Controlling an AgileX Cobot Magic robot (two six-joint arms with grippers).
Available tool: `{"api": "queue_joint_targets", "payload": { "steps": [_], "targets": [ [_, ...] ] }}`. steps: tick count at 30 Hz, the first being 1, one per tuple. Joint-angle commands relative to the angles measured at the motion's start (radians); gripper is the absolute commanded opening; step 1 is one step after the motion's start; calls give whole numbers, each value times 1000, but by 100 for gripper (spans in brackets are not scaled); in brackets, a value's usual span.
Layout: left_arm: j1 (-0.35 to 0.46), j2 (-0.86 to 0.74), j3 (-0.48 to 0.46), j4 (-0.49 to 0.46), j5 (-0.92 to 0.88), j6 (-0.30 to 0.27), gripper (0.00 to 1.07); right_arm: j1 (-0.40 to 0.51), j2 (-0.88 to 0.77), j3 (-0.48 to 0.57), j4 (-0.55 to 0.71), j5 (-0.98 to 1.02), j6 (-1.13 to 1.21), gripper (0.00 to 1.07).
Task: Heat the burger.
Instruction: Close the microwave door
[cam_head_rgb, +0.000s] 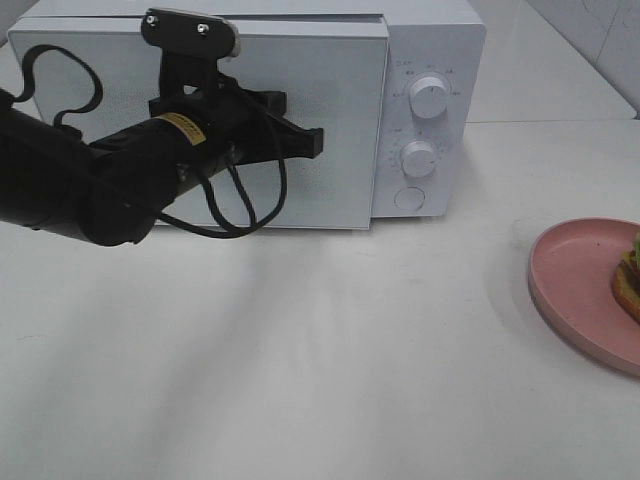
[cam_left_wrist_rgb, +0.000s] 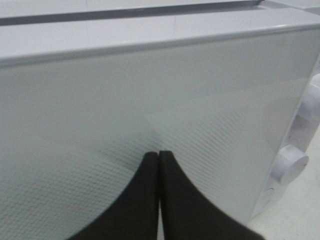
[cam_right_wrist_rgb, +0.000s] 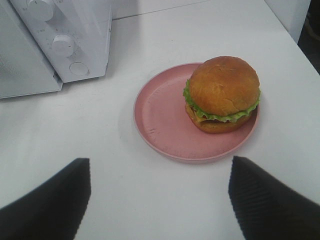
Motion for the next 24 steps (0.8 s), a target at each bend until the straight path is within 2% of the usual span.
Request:
{"api": "queue_joint_targets", "payload": {
  "steps": [1, 2, 4, 5, 7, 9, 12, 13, 16, 24],
  "targets": [
    [-8, 22, -53, -50, 11, 12, 0, -7, -28, 2, -5, -6, -8, 76],
    [-15, 36, -91, -82, 27, 14, 0, -7, -28, 2, -5, -6, -8, 76],
    [-14, 46, -105, -97, 40, 21, 0, -7, -28, 2, -5, -6, -8, 76],
    [-14, 58, -138, -116, 66, 55, 0, -7, -28, 2, -5, -6, -8, 76],
    [-14, 64, -152, -125, 79, 67, 0, -7, -28, 2, -5, -6, -8, 76],
    [-14, 81, -185, -171, 92, 108, 0, -7, -28, 2, -5, -6, -6, 76],
    [-14, 93, -207, -213, 96, 123, 0, -7, -28, 2, -5, -6, -6, 76],
    [-14, 103, -226, -244, 101, 153, 0, -7, -28, 2, -5, -6, -6, 76],
    [-14, 109, -236, -248, 101, 186, 0, -7, -28, 2, -5, -6, -6, 76],
    [-30, 66, -201, -235, 203, 189, 0, -7, -28, 2, -5, -6, -6, 76]
  ]
}}
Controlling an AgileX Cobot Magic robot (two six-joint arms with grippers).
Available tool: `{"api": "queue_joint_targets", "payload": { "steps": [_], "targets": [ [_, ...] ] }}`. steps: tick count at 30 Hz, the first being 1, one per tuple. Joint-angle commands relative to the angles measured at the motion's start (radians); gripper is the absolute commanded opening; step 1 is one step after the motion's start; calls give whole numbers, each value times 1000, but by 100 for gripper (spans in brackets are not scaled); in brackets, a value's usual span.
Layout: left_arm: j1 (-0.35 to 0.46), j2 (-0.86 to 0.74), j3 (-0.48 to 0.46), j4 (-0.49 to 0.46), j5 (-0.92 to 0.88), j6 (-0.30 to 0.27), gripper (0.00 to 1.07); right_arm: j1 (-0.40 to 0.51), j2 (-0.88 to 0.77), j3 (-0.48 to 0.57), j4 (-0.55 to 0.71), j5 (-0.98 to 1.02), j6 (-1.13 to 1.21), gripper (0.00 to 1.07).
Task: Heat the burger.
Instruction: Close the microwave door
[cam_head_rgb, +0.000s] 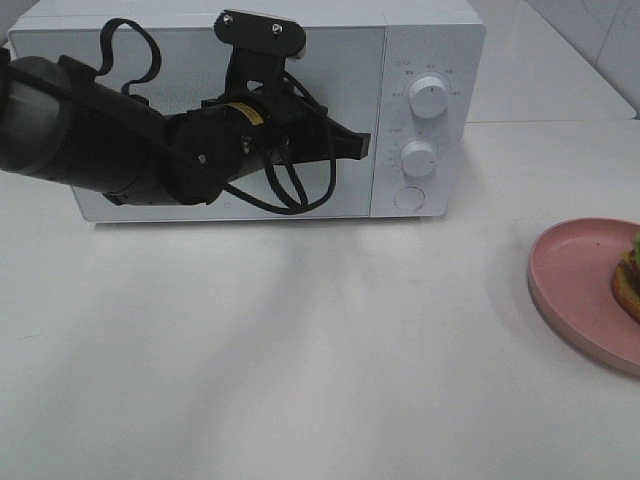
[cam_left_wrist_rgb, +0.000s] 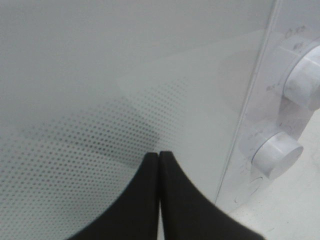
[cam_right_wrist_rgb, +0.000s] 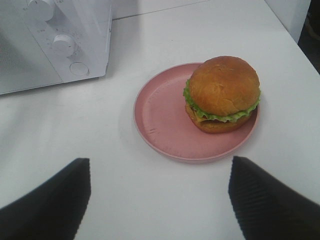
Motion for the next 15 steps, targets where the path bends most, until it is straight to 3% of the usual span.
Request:
{"api": "queue_joint_targets", "payload": {
  "steps": [1, 6, 7, 8, 9, 10, 11, 12, 13, 14, 15],
  "targets": [
    [11, -29, 6, -46, -24, 3, 0, -7, -28, 2, -6, -6, -6, 76],
    [-20, -88, 76, -39, 33, 3, 0, -7, -28, 2, -6, -6, -6, 76],
    [-31, -117, 105, -39, 78, 3, 6, -7, -28, 2, -6, -6, -6, 76],
    [-37, -139, 126, -40, 133, 3, 22, -7, -28, 2, -6, -6, -6, 76],
    [-37, -139, 126, -40, 133, 3, 22, -7, -28, 2, -6, -6, -6, 76],
    [-37, -154, 136, -40, 178, 3, 36, -7, -28, 2, -6, -6, -6, 76],
    [-37, -154, 136, -40, 178, 3, 36, -7, -28, 2, -6, -6, -6, 76],
    [-37, -179, 150, -40, 270, 3, 72, -7, -28, 2, -6, -6, -6, 76],
    [-35, -190, 157, -40, 313, 3, 86, -7, -28, 2, -6, -6, -6, 76],
    [-35, -190, 157, -40, 313, 3, 86, -7, -28, 2, -6, -6, -6, 76],
    [-28, -206, 168, -31, 394, 2, 101, -7, -28, 2, -6, -6, -6, 76]
  ]
}}
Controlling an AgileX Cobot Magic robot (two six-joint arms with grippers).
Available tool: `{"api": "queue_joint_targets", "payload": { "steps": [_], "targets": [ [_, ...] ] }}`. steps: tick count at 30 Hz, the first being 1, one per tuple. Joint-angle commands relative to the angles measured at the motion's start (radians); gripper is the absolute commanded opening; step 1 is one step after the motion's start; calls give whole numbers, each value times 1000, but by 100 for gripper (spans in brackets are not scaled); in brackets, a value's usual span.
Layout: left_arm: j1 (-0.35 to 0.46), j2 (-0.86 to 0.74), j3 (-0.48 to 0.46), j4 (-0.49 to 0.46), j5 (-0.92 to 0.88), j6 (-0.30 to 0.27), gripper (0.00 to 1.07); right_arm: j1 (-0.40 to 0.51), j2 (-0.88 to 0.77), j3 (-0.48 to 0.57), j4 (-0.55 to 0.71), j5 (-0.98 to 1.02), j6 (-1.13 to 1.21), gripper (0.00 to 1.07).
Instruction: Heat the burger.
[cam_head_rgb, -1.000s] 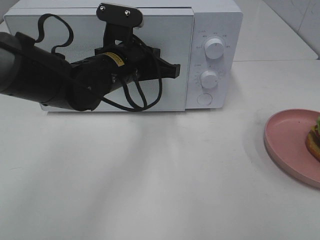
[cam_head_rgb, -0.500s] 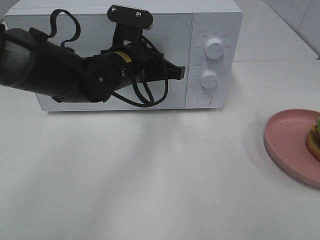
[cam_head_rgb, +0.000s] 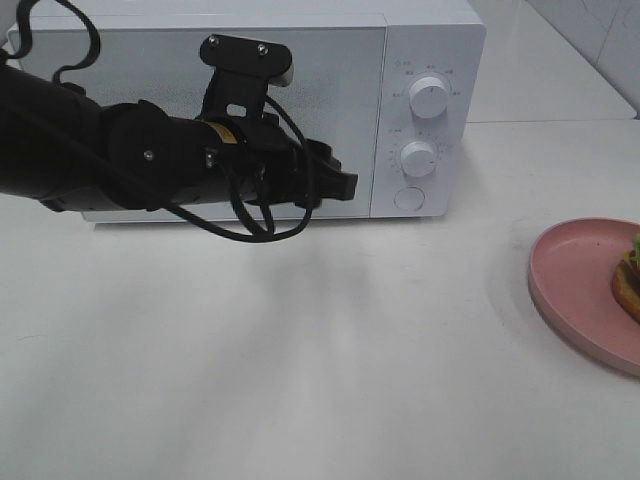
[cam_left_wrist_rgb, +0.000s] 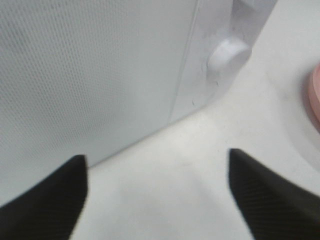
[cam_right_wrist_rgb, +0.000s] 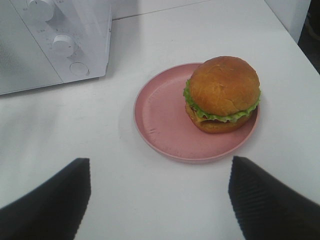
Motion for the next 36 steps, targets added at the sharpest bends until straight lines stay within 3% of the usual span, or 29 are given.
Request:
{"api": "queue_joint_targets", "payload": {
  "steps": [1, 3, 4, 7, 9, 11, 14, 15, 16, 17, 19, 22, 26, 28, 29, 30, 31, 36],
  "targets": [
    [4, -45, 16, 8, 196, 1, 99, -7, -28, 2, -6, -6, -6, 76],
    [4, -54, 16, 13, 245, 1, 99, -7, -28, 2, -6, -6, -6, 76],
    [4, -75, 16, 39, 351, 1, 99, -7, -28, 2, -6, -6, -6, 76],
    [4, -86, 16, 56, 396, 1, 99, -7, -28, 2, -6, -6, -6, 76],
    [4, -140, 16, 120, 605, -4, 98, -7, -28, 2, -6, -6, -6, 76],
    [4, -153, 16, 129, 661, -8, 98, -7, -28, 2, -6, -6, -6, 76],
    [22, -193, 16, 158, 794, -59, 98, -7, -28, 2, -6, -6, -6, 76],
    [51, -214, 16, 170, 870, -104, 98, -7, -28, 2, -6, -6, -6, 76],
    [51, -214, 16, 170, 870, -104, 98, -7, -28, 2, -6, -6, -6, 76],
    [92, -239, 16, 179, 944, -140, 98, -7, -28, 2, -6, -6, -6, 76],
    [110, -251, 16, 183, 970, -152, 98, -7, -28, 2, -6, -6, -6, 76],
    [200, -321, 16, 213, 1068, -184, 98, -7, -28, 2, -6, -6, -6, 76],
    [276, -379, 16, 241, 1124, -198, 98, -7, -28, 2, -6, -6, -6, 76],
    [371, -440, 19, 263, 1187, -206, 98, -7, -28, 2, -6, -6, -6, 76],
    [371, -440, 19, 263, 1187, -206, 98, -7, -28, 2, -6, -6, -6, 76],
    [435, -474, 21, 279, 1225, -217, 98, -7, -28, 2, -6, -6, -6, 76],
    [435, -474, 21, 279, 1225, -217, 98, -7, -28, 2, -6, -6, -6, 76],
    [602, -584, 21, 335, 1332, -228, 98, -7, -28, 2, -6, -6, -6, 76]
  ]
}}
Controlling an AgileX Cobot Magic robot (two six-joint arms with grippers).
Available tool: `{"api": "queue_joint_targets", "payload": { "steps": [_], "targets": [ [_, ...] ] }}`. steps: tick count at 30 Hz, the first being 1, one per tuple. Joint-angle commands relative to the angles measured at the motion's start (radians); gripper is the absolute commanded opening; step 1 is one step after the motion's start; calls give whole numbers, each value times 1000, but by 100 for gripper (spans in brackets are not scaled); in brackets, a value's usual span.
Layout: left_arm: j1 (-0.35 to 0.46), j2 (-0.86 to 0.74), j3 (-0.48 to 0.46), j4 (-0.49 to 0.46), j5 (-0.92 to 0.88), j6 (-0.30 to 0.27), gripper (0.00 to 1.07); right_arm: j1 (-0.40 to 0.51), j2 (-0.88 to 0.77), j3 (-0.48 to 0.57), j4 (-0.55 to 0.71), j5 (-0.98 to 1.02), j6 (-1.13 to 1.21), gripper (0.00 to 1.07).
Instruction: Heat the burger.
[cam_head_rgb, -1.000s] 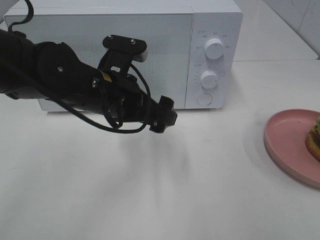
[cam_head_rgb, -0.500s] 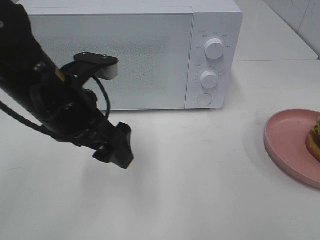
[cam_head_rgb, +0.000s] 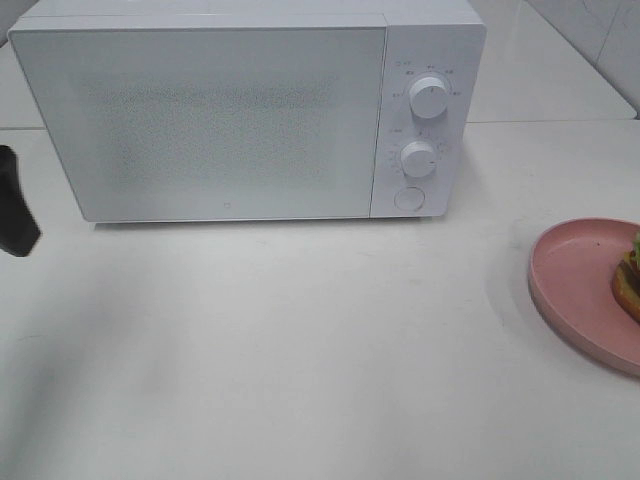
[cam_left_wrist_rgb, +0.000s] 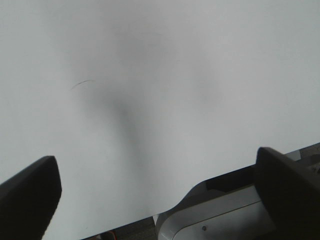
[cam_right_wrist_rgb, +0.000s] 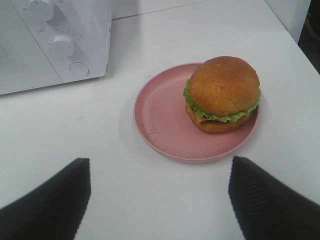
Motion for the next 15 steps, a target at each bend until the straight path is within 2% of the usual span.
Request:
{"api": "queue_joint_targets", "payload": {
  "steps": [1, 3, 7, 9, 10, 12, 13, 14, 15],
  "targets": [
    [59, -49, 8, 23, 49, -10, 98, -7, -28, 2, -6, -6, -6, 76],
    [121, -115, 8, 54, 81, -10, 98, -7, -28, 2, -6, -6, -6, 76],
    [182, -184, 28, 61, 92, -10, 98, -7, -28, 2, -6, -6, -6, 76],
    [212, -234, 65, 61, 83, -21, 98, -7, -28, 2, -6, -6, -6, 76],
    [237, -288, 112, 60, 75, -26, 98, -7, -28, 2, -6, -6, -6, 76],
    [241, -315, 140, 60, 72, -26, 98, -7, -28, 2, -6, -6, -6, 76],
    [241, -364, 191, 66, 67, -24, 98, -7, -28, 2, -6, -6, -6, 76],
    [241, -364, 191, 66, 67, -24, 98, -7, -28, 2, -6, -6, -6, 76],
    [241, -416, 245, 66, 63, -24, 98, -7, -28, 2, -6, -6, -6, 76]
  ]
}}
